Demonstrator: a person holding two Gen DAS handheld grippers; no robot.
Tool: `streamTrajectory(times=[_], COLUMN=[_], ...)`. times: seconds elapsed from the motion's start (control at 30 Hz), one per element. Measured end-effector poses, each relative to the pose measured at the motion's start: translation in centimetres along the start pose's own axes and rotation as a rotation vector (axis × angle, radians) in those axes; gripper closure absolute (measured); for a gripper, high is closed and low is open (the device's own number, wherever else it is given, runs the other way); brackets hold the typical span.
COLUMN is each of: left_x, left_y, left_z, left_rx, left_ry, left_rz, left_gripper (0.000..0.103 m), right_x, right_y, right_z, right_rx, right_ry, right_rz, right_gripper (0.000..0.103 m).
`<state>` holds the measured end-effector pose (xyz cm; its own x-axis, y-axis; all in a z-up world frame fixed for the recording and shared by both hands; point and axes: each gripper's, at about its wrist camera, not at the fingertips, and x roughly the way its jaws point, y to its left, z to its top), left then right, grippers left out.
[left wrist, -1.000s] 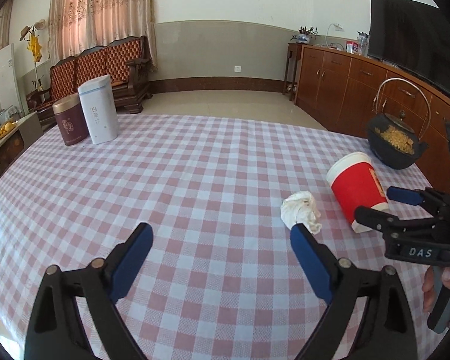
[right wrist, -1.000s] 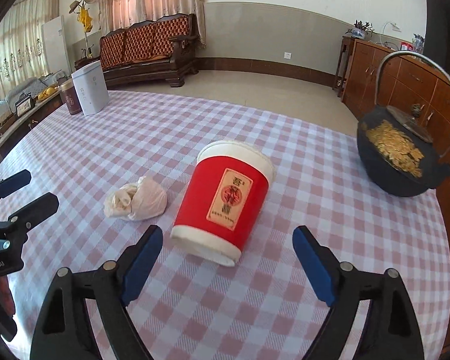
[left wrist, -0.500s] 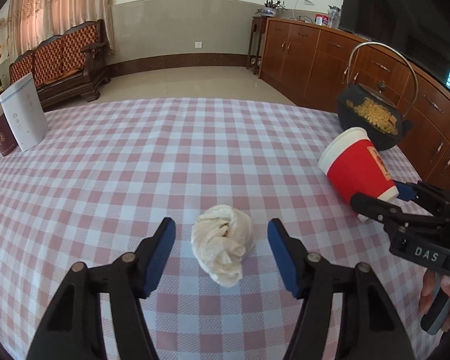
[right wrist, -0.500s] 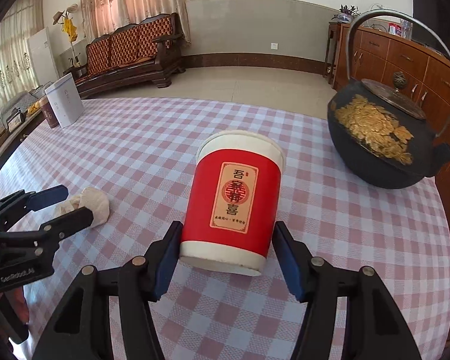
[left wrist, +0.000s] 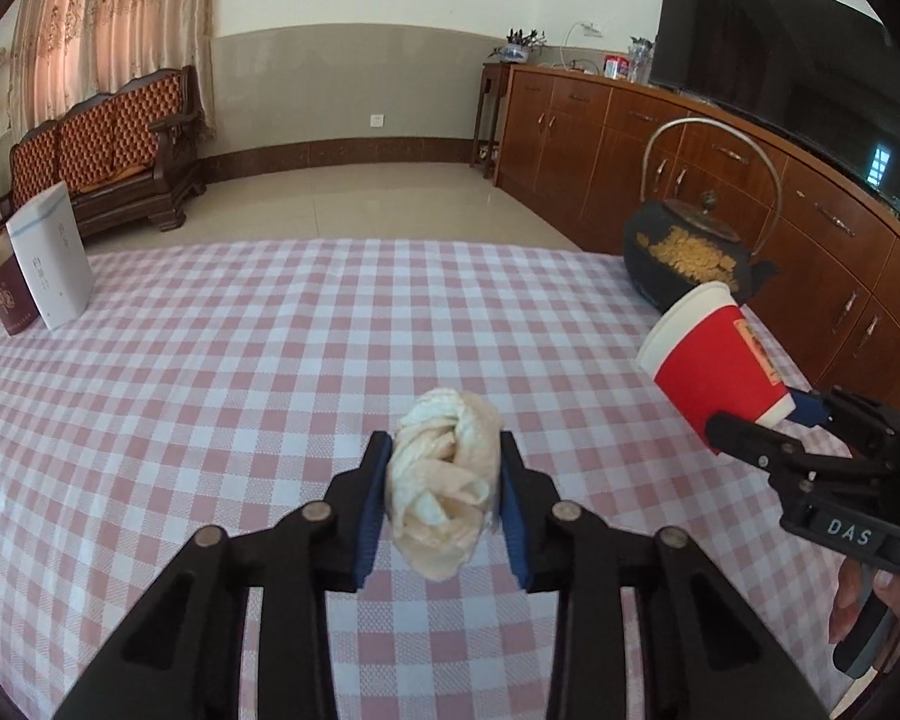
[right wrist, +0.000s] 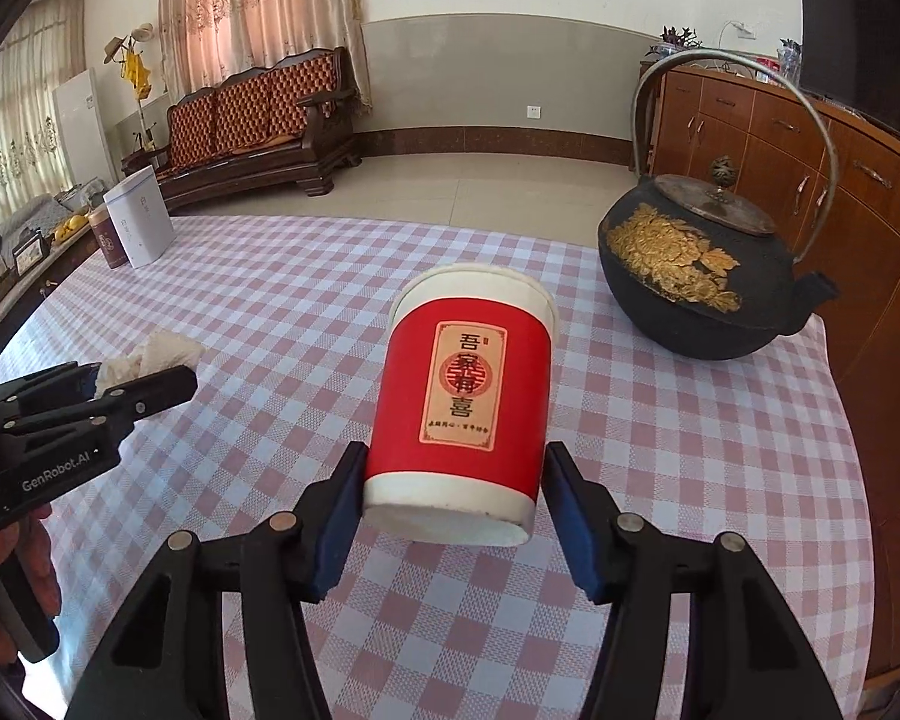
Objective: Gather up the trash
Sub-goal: 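Carry the tissue and red cup over the black bucket with both tools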
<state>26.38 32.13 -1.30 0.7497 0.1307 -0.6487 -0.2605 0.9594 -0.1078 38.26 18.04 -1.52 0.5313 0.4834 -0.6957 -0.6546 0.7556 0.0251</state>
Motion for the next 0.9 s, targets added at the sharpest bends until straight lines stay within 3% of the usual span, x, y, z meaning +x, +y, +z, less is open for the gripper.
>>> streamTrajectory(times=[0.4,0.7,0.9], left_x=[-7.9,-11.5,-12.8], left_y=[-7.0,-12.3,-16.6], left_z=[-3.7,-7.5,-9.2], left_rx=[0.084,0.099,0.152], left_ry=[-0.102,-0.096,-0.083], left_rz=[-0.067,-0.142,-0.208], left_gripper=[0.068,0.068,0.068], right_x=[-11.2,-20.4,-24.9], right_y=[-2.2,-5.0,-7.5], right_z=[-5.0,-11.0,-15.8], right_rx=[0.013,0.072,0.140], right_ry=[-0.121,-0.187,-0.186], right_rz=[-0.063,-0.146,-0.207], right_gripper=[0.043,0.043,0.043])
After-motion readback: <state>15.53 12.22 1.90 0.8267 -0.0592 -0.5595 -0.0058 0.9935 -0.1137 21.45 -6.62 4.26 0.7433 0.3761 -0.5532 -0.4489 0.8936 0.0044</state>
